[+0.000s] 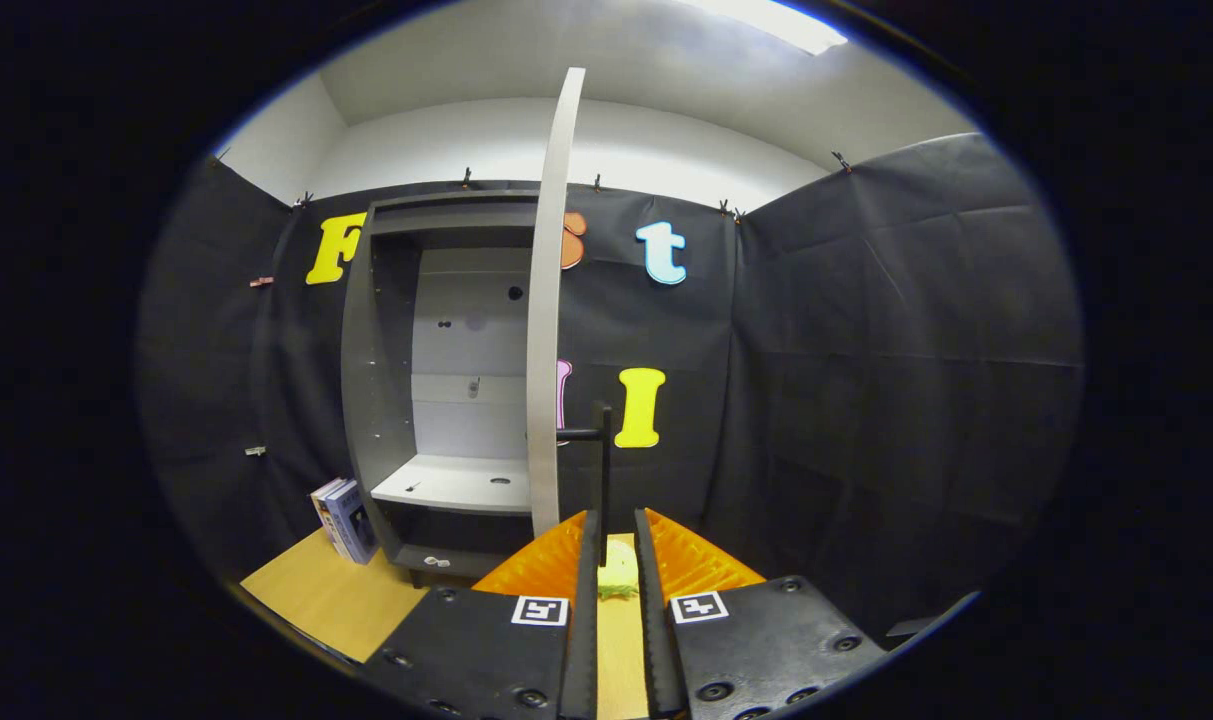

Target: Open the shoe cabinet door, grab the shoes and put them into the shoe cabinet, then close the shoe cabinet door.

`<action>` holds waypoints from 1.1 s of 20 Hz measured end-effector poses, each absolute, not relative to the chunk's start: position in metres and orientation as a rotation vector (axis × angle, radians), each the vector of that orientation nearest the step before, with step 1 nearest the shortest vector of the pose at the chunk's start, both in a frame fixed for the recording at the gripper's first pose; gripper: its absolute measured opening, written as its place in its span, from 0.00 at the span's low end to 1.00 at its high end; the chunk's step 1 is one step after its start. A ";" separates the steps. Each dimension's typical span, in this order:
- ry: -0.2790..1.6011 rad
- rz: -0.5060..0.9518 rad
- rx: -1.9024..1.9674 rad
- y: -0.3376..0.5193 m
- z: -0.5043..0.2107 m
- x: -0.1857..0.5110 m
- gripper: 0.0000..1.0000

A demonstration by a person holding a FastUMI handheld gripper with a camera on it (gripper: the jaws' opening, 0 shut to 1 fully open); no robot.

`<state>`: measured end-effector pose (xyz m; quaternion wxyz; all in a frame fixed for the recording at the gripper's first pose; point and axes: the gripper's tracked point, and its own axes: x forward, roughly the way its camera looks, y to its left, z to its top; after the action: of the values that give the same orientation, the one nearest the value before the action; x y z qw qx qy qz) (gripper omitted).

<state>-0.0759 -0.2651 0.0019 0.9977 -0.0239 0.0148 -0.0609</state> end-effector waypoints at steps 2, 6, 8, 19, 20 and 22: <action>0.048 -0.090 -0.048 -0.249 -0.007 -0.073 0.23; 0.098 -0.025 -0.042 -0.214 -0.029 -0.061 0.23; 0.145 0.003 -0.035 -0.194 -0.049 -0.052 0.23; 0.471 0.059 0.025 -0.071 -0.197 -0.010 0.23; 0.493 0.051 0.029 -0.063 -0.210 -0.009 0.23; 0.539 0.037 0.024 -0.049 -0.239 -0.007 0.23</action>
<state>-0.0068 -0.0488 -0.2393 0.9637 0.0118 0.2661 0.0184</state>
